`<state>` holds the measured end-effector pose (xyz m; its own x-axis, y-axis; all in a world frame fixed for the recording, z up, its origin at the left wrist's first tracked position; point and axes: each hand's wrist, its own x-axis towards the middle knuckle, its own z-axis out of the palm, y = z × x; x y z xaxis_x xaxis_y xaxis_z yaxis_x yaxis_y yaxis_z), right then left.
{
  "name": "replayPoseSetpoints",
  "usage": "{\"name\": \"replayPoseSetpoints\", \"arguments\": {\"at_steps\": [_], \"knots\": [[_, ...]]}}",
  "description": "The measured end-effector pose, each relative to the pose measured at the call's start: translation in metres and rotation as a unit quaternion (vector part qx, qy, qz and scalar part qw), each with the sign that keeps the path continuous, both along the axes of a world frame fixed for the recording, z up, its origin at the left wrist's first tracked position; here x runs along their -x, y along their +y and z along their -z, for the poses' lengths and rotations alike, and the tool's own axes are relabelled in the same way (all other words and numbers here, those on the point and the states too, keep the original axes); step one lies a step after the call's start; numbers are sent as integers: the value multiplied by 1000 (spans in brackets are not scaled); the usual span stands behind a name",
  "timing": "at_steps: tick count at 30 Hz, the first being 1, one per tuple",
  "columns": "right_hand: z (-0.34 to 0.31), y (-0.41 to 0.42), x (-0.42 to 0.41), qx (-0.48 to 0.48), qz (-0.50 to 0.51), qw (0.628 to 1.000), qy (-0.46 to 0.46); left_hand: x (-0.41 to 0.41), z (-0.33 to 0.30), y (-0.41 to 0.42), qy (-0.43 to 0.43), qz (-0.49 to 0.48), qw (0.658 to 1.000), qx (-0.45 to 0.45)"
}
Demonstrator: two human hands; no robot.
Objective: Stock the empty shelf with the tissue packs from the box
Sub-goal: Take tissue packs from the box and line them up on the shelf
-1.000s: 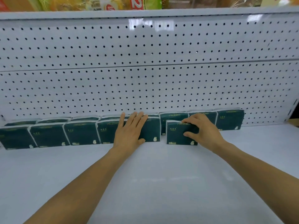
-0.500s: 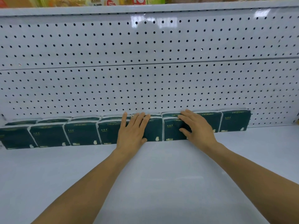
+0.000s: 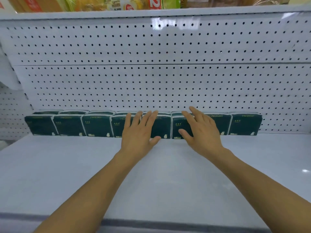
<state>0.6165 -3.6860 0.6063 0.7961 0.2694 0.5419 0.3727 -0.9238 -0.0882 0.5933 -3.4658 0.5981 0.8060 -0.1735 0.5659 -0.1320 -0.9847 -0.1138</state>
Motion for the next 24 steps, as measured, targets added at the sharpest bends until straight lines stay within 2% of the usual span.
{"name": "replayPoseSetpoints", "arguments": {"at_steps": [4, 8, 16, 24], "knots": [[0, 23, 48, 1, -50, 998, -31, 58, 11, 18, -60, -30, 996, 57], [9, 61, 93, -11, -95, 993, -73, 123, 24, 54, -91, -72, 992, 56], [39, 192, 182, 0, -232, 972, -35, 259, 53, 173, -48, -146, 987, 39], [81, 371, 291, -14, -332, 942, -42, 399, 85, 334, 14, -214, 976, 44]]}}
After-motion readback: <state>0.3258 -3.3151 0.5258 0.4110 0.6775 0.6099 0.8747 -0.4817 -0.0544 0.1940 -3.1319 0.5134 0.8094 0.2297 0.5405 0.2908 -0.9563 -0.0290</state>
